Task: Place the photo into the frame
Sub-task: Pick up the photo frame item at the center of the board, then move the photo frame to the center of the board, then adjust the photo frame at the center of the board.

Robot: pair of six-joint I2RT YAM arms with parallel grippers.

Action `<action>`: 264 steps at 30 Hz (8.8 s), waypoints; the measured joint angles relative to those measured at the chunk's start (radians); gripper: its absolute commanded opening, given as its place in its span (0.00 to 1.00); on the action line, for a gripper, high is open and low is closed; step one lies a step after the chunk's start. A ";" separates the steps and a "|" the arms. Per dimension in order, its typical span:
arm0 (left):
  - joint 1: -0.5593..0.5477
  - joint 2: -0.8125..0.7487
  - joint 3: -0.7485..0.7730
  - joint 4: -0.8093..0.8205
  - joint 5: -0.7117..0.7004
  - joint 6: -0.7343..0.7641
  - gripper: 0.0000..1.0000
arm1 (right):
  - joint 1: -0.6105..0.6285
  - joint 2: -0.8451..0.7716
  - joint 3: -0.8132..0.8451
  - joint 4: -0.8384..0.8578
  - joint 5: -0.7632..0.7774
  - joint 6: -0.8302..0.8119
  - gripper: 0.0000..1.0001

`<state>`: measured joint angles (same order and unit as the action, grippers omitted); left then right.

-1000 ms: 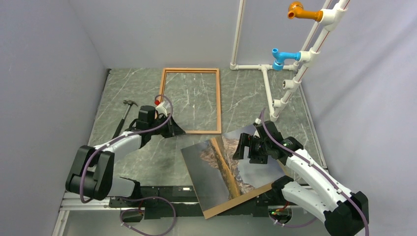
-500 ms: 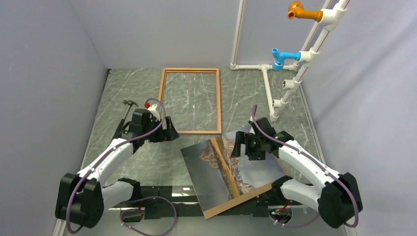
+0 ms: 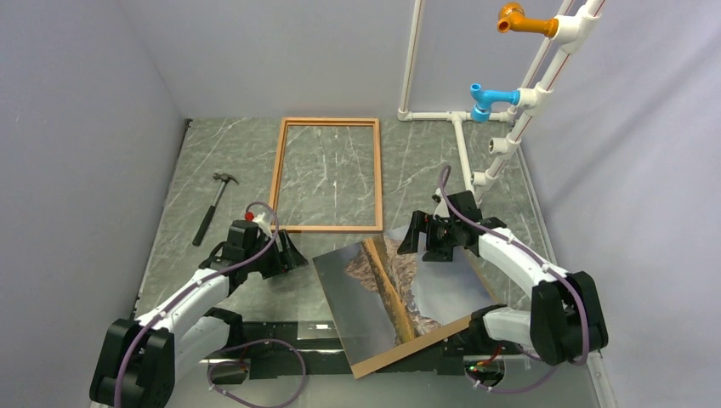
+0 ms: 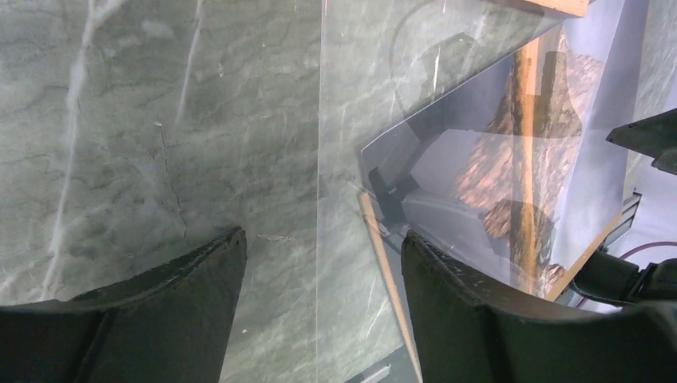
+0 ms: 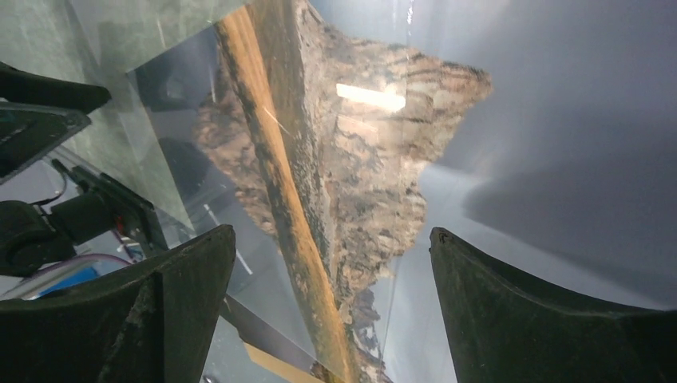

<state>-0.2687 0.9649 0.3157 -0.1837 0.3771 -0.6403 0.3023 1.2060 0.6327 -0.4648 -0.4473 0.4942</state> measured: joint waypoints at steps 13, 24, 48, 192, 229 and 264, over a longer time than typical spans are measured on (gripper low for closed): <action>0.000 0.042 -0.041 0.116 0.018 -0.043 0.60 | -0.065 0.217 -0.007 0.211 -0.187 -0.017 0.88; 0.000 0.105 -0.057 0.232 0.042 -0.077 0.60 | -0.067 0.272 -0.047 0.389 -0.327 0.022 0.81; -0.029 0.145 -0.080 0.350 0.064 -0.105 0.60 | -0.044 0.030 -0.212 0.626 -0.493 0.279 0.46; -0.889 0.453 0.613 -0.225 -0.600 0.381 0.86 | -0.010 -0.230 0.943 -0.716 0.412 -0.087 0.00; -0.302 0.290 0.291 -0.352 -0.607 -0.075 0.00 | -0.011 -0.216 0.809 -0.654 0.254 -0.084 0.00; -0.478 0.401 0.462 -0.344 -0.562 -0.127 0.15 | -0.011 -0.225 0.733 -0.487 -0.012 -0.007 0.00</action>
<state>-0.7464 1.3655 0.7776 -0.5282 -0.1852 -0.7673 0.2913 0.9810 1.3655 -0.9520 -0.4595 0.4870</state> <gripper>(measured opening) 0.082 0.008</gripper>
